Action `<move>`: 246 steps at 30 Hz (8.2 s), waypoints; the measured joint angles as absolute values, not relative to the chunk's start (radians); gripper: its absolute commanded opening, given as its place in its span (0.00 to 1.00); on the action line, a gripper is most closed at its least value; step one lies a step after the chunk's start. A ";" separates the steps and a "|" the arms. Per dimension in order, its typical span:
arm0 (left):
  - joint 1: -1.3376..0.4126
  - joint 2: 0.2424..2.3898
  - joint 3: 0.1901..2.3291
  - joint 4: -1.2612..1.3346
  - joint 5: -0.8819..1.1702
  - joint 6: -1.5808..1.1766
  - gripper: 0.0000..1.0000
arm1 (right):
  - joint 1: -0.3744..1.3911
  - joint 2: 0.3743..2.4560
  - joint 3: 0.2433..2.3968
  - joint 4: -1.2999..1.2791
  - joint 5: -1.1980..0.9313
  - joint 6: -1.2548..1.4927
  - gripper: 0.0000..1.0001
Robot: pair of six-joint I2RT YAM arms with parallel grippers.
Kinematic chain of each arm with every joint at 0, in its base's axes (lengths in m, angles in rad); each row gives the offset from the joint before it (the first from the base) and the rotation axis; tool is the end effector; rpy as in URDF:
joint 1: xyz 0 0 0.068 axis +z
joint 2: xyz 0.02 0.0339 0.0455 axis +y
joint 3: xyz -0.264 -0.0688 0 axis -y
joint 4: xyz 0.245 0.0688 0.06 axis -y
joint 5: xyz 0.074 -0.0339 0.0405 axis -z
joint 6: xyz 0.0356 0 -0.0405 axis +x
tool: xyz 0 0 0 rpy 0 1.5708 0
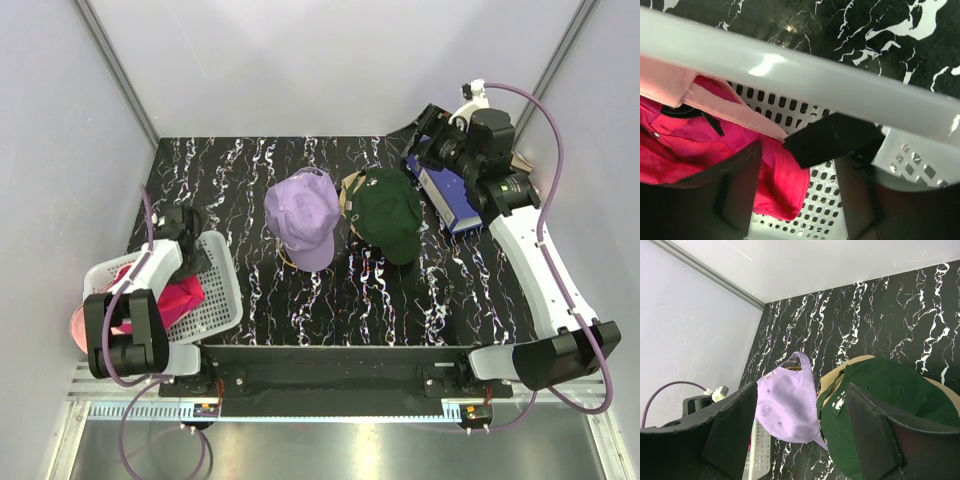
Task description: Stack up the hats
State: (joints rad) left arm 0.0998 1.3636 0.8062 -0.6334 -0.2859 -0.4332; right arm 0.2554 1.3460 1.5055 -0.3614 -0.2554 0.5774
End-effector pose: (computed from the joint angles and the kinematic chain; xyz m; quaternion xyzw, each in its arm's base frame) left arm 0.2432 0.0344 0.1927 -0.2819 0.9306 0.1069 0.2076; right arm 0.2878 0.0844 0.4473 0.0437 0.7714 0.3439 0.5336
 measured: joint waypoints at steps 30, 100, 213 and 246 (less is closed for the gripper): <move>0.103 0.905 1.214 -0.875 -0.084 -0.427 0.00 | 0.253 1.317 1.515 -0.287 -0.333 0.586 0.77; -0.546 1.441 1.969 -0.206 0.024 -0.999 0.00 | 0.721 1.286 1.119 0.371 0.002 0.014 0.00; -0.149 1.258 1.190 -0.140 0.716 -1.074 0.00 | 0.928 1.298 1.360 -0.185 0.389 -0.423 1.00; -0.099 1.251 1.092 0.113 0.860 -1.390 0.09 | 0.918 1.394 1.016 0.412 0.340 -0.724 0.14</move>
